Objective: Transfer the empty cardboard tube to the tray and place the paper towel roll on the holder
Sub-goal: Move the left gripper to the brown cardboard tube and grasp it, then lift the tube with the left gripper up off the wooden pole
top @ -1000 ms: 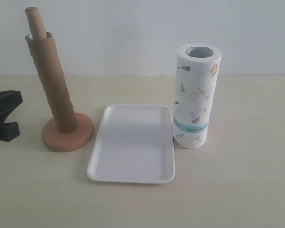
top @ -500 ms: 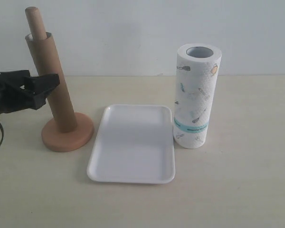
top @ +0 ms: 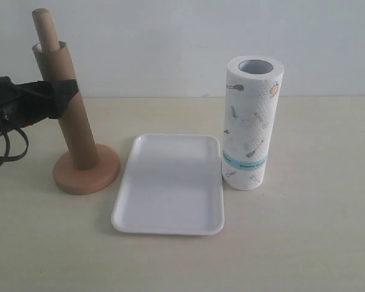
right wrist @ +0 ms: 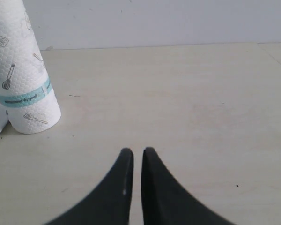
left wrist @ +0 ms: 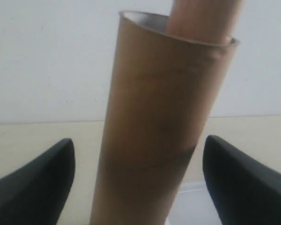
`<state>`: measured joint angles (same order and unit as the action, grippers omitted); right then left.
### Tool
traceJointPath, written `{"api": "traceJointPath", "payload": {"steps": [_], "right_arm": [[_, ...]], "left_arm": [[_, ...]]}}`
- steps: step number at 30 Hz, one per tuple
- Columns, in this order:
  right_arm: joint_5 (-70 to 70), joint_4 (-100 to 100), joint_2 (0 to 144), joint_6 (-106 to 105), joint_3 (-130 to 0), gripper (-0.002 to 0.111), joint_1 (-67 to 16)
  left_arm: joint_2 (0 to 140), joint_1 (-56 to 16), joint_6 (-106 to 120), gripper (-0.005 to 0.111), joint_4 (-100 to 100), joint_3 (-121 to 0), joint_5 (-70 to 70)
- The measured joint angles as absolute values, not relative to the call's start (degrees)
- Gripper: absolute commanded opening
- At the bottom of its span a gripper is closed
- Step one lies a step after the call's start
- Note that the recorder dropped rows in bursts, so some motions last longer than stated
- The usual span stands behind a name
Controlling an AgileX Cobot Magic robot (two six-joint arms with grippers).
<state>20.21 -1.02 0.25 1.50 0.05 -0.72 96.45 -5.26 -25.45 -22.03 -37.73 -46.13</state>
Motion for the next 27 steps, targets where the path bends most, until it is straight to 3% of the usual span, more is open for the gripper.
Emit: {"api": "traceJointPath", "payload": {"steps": [4, 6, 10, 13, 20, 27], "right_arm": [[20.21, -1.02, 0.25, 1.5, 0.05, 0.007, -0.72], [20.21, -1.02, 0.25, 1.5, 0.05, 0.007, -0.72], [20.21, -1.02, 0.25, 1.5, 0.05, 0.007, -0.72], [20.21, -1.02, 0.25, 1.5, 0.05, 0.007, -0.72], [20.21, -1.02, 0.25, 1.5, 0.05, 0.007, -0.72], [20.21, -1.02, 0.25, 1.5, 0.05, 0.007, -0.72]], "left_arm": [[98.26, -5.26, -27.62, 0.069, -23.19, -40.03, -46.13], [99.06, -5.26, -29.66, 0.062, -23.73, -41.05, -46.13], [99.53, -5.26, -32.81, 0.033, -24.38, -41.73, -46.26], [99.56, -5.26, -33.37, 0.004, -24.5, -41.85, -46.61], [97.45, -5.26, -33.99, 0.004, -25.09, -42.55, -48.44], [84.91, -5.26, -35.06, 0.004, -28.32, -48.1, -41.43]]}}
